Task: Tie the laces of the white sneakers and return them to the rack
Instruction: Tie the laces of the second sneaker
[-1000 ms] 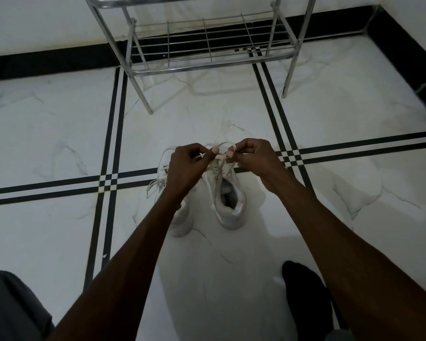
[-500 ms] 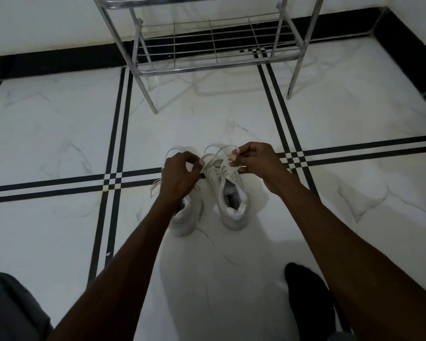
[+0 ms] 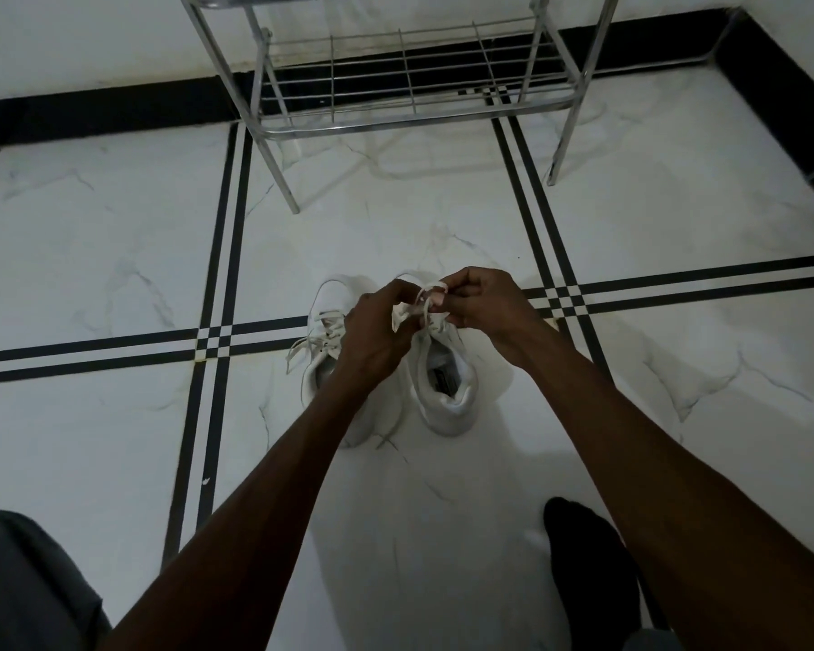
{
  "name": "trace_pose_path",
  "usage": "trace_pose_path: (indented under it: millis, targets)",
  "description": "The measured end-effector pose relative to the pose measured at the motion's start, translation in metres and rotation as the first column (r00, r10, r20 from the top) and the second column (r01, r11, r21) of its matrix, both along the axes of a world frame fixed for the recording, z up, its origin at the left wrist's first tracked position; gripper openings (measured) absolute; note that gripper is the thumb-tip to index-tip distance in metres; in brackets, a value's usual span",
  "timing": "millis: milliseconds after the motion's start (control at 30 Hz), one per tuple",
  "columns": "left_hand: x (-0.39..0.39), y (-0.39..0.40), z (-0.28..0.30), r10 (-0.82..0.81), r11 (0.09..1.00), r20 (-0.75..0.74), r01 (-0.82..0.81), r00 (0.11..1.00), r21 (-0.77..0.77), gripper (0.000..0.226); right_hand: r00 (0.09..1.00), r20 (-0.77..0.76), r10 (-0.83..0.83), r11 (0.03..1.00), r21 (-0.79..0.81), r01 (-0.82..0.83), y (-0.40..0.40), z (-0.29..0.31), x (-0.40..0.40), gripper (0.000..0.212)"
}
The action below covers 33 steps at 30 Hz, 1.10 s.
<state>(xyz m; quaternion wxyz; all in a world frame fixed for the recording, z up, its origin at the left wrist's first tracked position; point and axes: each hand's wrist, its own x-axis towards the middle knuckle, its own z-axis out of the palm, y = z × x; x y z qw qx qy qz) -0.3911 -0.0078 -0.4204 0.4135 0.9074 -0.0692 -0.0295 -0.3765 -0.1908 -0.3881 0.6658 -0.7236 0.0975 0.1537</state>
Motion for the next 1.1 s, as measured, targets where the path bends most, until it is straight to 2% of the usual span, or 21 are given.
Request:
trace_pose_path:
  millis: [100, 200, 333, 400, 467, 500, 567, 667, 800, 867, 900, 933, 967, 1000, 1033, 1067, 1100]
  targets:
    - [0.001, -0.002, -0.001, 0.039, 0.997, 0.077, -0.043, 0.996, 0.06, 0.025, 1.0, -0.012, -0.004, 1.0, 0.02, 0.004, 0.003, 0.002, -0.001, 0.027]
    - [-0.002, -0.001, 0.001, 0.055, 0.974, 0.112, -0.078, 0.992, 0.211, 0.027, 0.999, -0.035, -0.024, 0.999, 0.022, 0.025, 0.002, 0.003, 0.0, 0.031]
    - [-0.012, 0.006, -0.001, 0.013, 0.9, 0.203, -0.1, 0.979, 0.424, 0.021, 0.984, -0.146, -0.101, 0.994, 0.019, 0.105, -0.007, 0.002, -0.002, 0.019]
    - [-0.017, 0.013, -0.005, 0.072, 0.87, 0.229, -0.173, 0.971, 0.462, 0.018, 0.931, -0.261, -0.255, 0.96, 0.048, 0.276, -0.014, -0.002, -0.002, 0.01]
    - [-0.022, 0.025, -0.01, 0.144, 0.82, 0.205, -0.232, 0.968, 0.523, 0.019, 0.821, -0.406, -0.402, 0.889, 0.042, 0.456, -0.022, -0.012, 0.0, 0.012]
    - [-0.025, 0.031, -0.012, 0.164, 0.796, 0.19, -0.244, 0.968, 0.554, 0.02, 0.781, -0.447, -0.437, 0.87, 0.011, 0.493, -0.027, -0.017, -0.001, 0.016]
    - [-0.028, 0.037, -0.014, 0.174, 0.787, 0.183, -0.249, 0.967, 0.565, 0.019, 0.762, -0.47, -0.446, 0.881, -0.077, 0.467, -0.038, -0.031, -0.005, 0.02]
    - [-0.026, 0.033, -0.012, 0.168, 0.82, 0.17, -0.234, 0.971, 0.522, 0.018, 0.788, -0.445, -0.425, 0.903, -0.145, 0.405, -0.04, -0.036, -0.013, 0.012]
    - [-0.027, 0.02, -0.012, 0.089, 0.844, 0.156, -0.158, 0.984, 0.512, 0.037, 0.794, -0.448, -0.411, 0.886, 0.009, 0.463, -0.036, -0.028, -0.008, 0.033]
    - [-0.027, 0.011, -0.012, 0.039, 0.857, 0.14, -0.105, 0.989, 0.504, 0.041, 0.79, -0.47, -0.393, 0.861, 0.113, 0.496, -0.034, -0.024, -0.004, 0.036]
    - [-0.027, 0.006, -0.013, 0.024, 0.862, 0.132, -0.087, 0.991, 0.499, 0.04, 0.816, -0.43, -0.386, 0.884, 0.079, 0.46, -0.032, -0.024, -0.003, 0.034]
    - [-0.027, 0.001, -0.013, 0.015, 0.866, 0.123, -0.075, 0.992, 0.495, 0.038, 0.872, -0.334, -0.358, 0.93, -0.049, 0.363, -0.031, -0.024, -0.004, 0.033]
    - [-0.027, -0.002, -0.014, 0.01, 0.869, 0.115, -0.066, 0.993, 0.491, 0.036, 0.942, -0.177, -0.285, 0.932, -0.281, 0.229, -0.031, -0.027, -0.006, 0.041]
    - [-0.026, -0.005, -0.016, 0.006, 0.869, 0.111, -0.06, 0.994, 0.491, 0.035, 0.986, -0.004, -0.167, 0.856, -0.496, 0.143, -0.031, -0.03, -0.007, 0.054]
    - [-0.026, -0.006, -0.018, 0.005, 0.868, 0.11, -0.059, 0.994, 0.493, 0.033, 0.99, 0.136, -0.025, 0.791, -0.603, 0.103, -0.029, -0.033, -0.008, 0.063]
    - [-0.025, -0.006, -0.019, 0.008, 0.866, 0.108, -0.061, 0.994, 0.497, 0.031, 0.97, 0.214, 0.118, 0.774, -0.631, 0.045, -0.027, -0.034, -0.007, 0.064]
    - [-0.025, -0.006, -0.019, 0.013, 0.863, 0.107, -0.065, 0.994, 0.502, 0.027, 0.941, 0.248, 0.232, 0.784, -0.62, -0.03, -0.024, -0.036, -0.007, 0.055]
